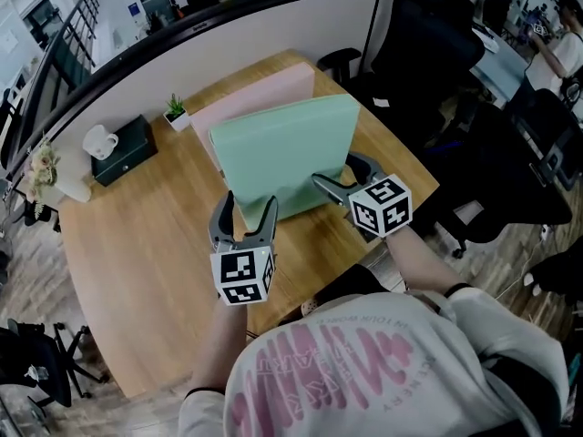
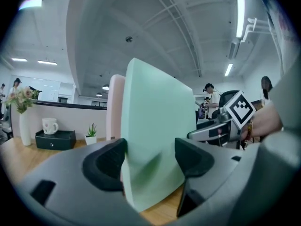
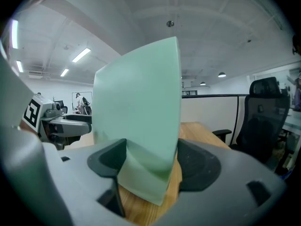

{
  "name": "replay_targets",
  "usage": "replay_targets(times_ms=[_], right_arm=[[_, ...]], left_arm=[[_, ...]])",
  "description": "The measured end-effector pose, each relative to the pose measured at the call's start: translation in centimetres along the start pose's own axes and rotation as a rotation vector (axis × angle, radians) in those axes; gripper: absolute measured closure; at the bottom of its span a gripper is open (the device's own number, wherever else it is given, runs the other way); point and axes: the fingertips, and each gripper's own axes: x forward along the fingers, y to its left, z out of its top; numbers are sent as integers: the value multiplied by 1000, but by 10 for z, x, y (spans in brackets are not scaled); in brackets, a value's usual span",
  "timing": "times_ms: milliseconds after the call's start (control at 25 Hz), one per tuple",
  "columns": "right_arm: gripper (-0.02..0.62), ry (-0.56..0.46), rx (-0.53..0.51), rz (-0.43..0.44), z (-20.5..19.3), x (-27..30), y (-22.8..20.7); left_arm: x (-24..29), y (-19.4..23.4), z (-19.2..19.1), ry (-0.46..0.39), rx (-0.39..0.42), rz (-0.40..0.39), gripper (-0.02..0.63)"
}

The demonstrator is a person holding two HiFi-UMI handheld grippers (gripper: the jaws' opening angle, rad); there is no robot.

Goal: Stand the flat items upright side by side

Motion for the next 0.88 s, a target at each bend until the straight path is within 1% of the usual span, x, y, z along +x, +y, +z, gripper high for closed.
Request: replay_targets(times_ms=[240,440,880], right_arm=[[261,12,-23,8,2,16,-6],[262,17,-48,35,5,26,-8],[255,34,-107,69,11,46,-9]], left_arm=[[9,7,-1,-8,-24,40,282],[12,11,-3,7,-38,69,284],[14,22,-10,31,-63,106,295]])
